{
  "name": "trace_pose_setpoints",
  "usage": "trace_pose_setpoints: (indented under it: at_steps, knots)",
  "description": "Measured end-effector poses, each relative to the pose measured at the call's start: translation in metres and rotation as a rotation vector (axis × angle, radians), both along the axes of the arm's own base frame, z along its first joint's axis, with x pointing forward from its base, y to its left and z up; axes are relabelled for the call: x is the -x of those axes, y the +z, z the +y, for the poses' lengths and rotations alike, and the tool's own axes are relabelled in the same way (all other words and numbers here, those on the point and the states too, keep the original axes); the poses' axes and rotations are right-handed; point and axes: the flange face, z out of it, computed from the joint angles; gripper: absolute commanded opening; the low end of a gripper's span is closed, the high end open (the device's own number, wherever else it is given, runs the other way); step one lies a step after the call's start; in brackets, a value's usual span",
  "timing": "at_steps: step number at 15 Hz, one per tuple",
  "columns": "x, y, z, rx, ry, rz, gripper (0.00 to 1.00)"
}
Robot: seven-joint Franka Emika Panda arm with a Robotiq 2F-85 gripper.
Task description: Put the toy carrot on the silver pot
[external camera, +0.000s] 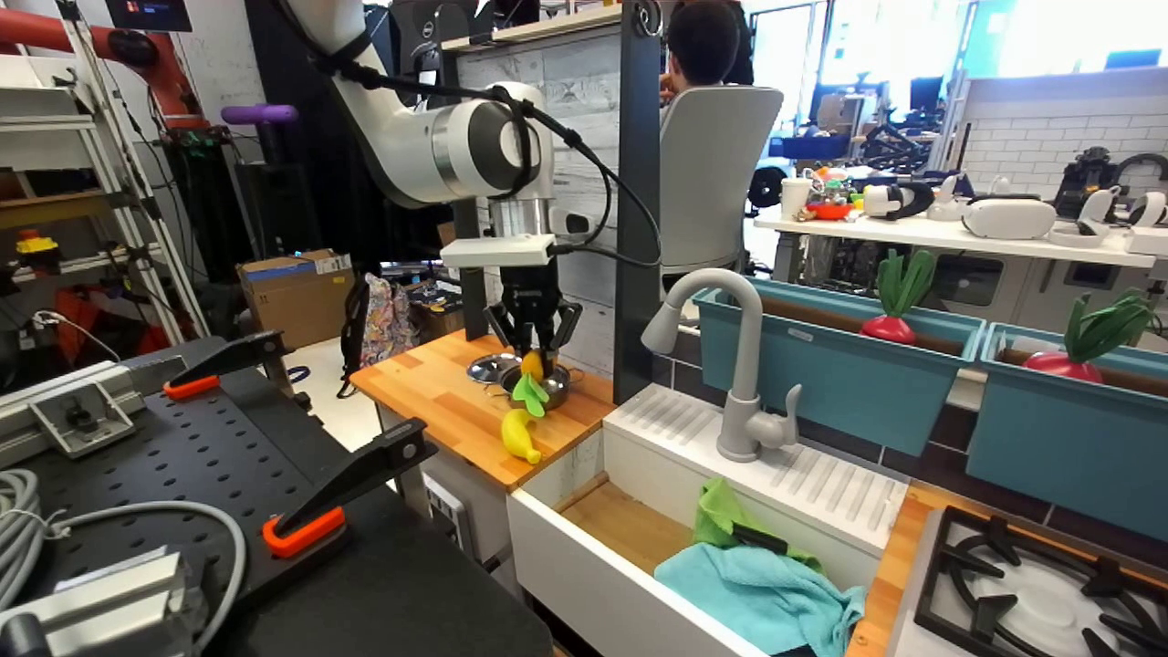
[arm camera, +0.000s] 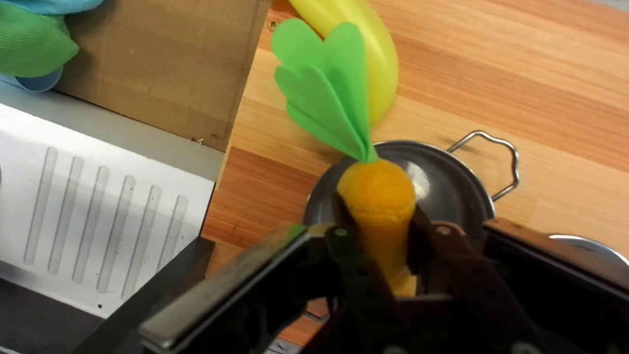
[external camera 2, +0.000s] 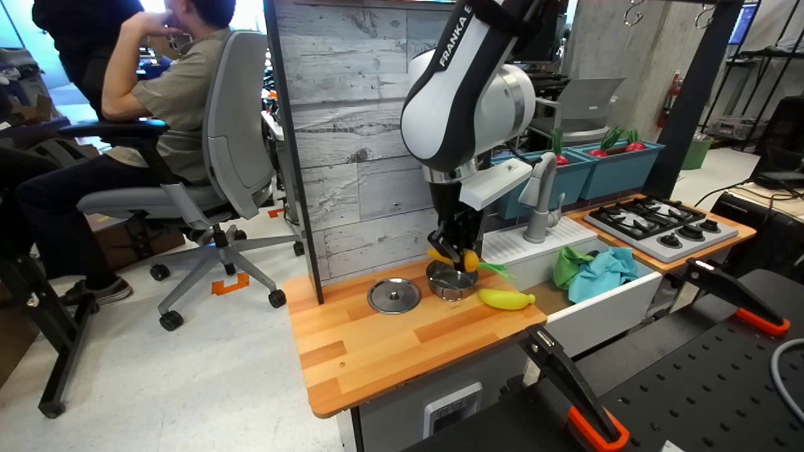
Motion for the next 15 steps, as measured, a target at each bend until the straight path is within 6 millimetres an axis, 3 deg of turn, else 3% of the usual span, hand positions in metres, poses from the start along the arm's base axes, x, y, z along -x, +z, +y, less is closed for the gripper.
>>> trace_pose_setpoints:
  at_steps: [5, 6, 10, 15]
  knots:
    - [0.0, 0.001, 0.004, -0.003, 0.003, 0.004, 0.96]
    - [0.0, 0.002, 0.005, -0.005, 0.004, 0.003, 0.99]
    - [0.001, 0.02, 0.013, -0.024, 0.014, -0.025, 1.0]
    - [0.015, 0.085, 0.034, -0.055, 0.042, -0.063, 1.0]
